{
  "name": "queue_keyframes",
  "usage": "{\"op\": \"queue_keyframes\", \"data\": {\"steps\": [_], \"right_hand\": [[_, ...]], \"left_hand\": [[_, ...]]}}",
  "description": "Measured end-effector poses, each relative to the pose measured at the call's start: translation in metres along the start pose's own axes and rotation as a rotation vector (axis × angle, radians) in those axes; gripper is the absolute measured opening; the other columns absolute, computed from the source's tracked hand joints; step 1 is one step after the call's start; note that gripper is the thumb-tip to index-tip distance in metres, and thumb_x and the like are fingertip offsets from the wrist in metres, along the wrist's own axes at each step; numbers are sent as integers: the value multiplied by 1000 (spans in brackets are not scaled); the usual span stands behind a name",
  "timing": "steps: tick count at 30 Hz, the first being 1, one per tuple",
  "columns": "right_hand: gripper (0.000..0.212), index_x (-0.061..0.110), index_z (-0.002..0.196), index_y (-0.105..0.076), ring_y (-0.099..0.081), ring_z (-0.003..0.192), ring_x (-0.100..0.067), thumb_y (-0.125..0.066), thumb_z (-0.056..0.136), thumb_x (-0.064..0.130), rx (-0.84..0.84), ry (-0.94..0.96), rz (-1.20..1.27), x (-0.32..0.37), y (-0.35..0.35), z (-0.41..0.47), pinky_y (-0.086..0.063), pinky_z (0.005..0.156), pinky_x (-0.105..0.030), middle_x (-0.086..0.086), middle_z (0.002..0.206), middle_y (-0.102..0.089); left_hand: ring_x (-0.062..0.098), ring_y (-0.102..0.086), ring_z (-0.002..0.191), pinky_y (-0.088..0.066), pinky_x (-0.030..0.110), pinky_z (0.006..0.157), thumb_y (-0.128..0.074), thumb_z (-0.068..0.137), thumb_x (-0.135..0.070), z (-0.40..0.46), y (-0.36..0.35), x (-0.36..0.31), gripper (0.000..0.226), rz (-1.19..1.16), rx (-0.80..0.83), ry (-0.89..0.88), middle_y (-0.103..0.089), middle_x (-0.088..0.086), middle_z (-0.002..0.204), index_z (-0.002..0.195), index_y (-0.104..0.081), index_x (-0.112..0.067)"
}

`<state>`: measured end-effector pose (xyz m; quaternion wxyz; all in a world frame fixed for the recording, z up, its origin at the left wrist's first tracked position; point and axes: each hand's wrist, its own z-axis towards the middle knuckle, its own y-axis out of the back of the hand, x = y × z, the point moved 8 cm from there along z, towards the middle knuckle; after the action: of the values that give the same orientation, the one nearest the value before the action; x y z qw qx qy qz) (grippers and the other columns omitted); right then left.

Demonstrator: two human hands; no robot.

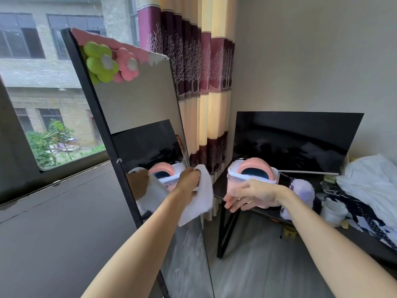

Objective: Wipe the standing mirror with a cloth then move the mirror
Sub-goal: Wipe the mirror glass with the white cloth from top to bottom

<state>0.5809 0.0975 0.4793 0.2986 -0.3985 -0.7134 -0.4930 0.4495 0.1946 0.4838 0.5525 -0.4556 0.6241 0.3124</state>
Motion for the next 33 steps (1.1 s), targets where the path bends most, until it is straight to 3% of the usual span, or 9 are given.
{"op": "queue_keyframes", "data": {"steps": [3, 5, 8, 12, 14, 20, 25, 29, 33], "right_hand": [[29, 12, 117, -62, -63, 89, -14, -53, 93, 24, -437, 109, 76, 2, 25, 7, -46, 88, -26, 6, 93, -69], [42, 14, 133, -48, -53, 107, -13, -56, 92, 15, -587, 232, 61, 15, 33, 5, -42, 95, -27, 7, 119, -59], [64, 25, 144, -29, -34, 127, -7, -59, 89, 14, -492, 304, 10, 28, 25, 11, -31, 108, -34, 12, 135, -39], [35, 13, 121, -58, -63, 107, -22, -62, 86, 16, -174, 172, 279, 15, 3, 20, -49, 96, -37, -7, 115, -65], [21, 9, 104, -64, -68, 92, -19, -63, 85, 19, -86, 128, 362, 9, -6, 19, -52, 85, -31, -6, 103, -69], [53, 7, 120, -57, -60, 97, -28, -64, 74, 32, -83, 164, 652, -1, 0, 23, -49, 84, -38, -12, 100, -66], [28, 11, 61, -56, -48, 67, -22, -54, 88, 16, -584, 77, 224, -11, 40, 20, -35, 66, -33, -7, 64, -49], [38, 15, 56, -37, -33, 56, -15, -47, 92, 21, -522, -52, -283, -13, 33, 24, -24, 57, -28, 1, 56, -32], [37, 14, 59, -38, -29, 56, -12, -48, 95, 20, -503, 71, -162, 2, 26, 24, -21, 55, -25, 1, 60, -28]], "left_hand": [[23, -52, 85, -43, 29, 72, -31, 94, -1, -3, -5, -13, 22, -31, 37, -75, -54, 9, 88, 103, -49, -9], [25, -55, 90, -46, 33, 75, -32, 96, -7, -5, -11, -19, 26, -72, 91, -70, -58, 9, 96, 114, -52, -9], [16, -52, 69, -43, 25, 61, -35, 95, -9, -8, -12, -28, 22, -102, 125, -66, -55, 5, 81, 101, -57, -9], [18, -54, 69, -46, 29, 70, -46, 92, -9, -14, 1, -29, 16, -145, -1, 11, -58, 6, 74, 79, -55, -9], [19, -55, 67, -48, 31, 74, -48, 92, -11, -11, 10, -23, 11, -161, -75, 72, -56, 5, 72, 83, -55, -8], [17, -52, 69, -46, 27, 66, -40, 95, -11, 5, 15, -11, 17, -106, -142, 119, -56, 7, 84, 106, -53, -8], [17, -52, 91, -39, 22, 60, -37, 90, -2, 10, 11, -16, 49, 203, -146, -71, -46, 13, 131, 138, -36, -15], [15, -51, 94, -43, 23, 74, -41, 93, -5, 6, 3, -17, 50, 342, -37, -159, -37, 8, 142, 141, -33, -14], [20, -39, 128, -35, 31, 104, -51, 93, -14, 4, -8, -5, 48, 503, 122, -176, -38, 3, 144, 140, -38, -14]]}}
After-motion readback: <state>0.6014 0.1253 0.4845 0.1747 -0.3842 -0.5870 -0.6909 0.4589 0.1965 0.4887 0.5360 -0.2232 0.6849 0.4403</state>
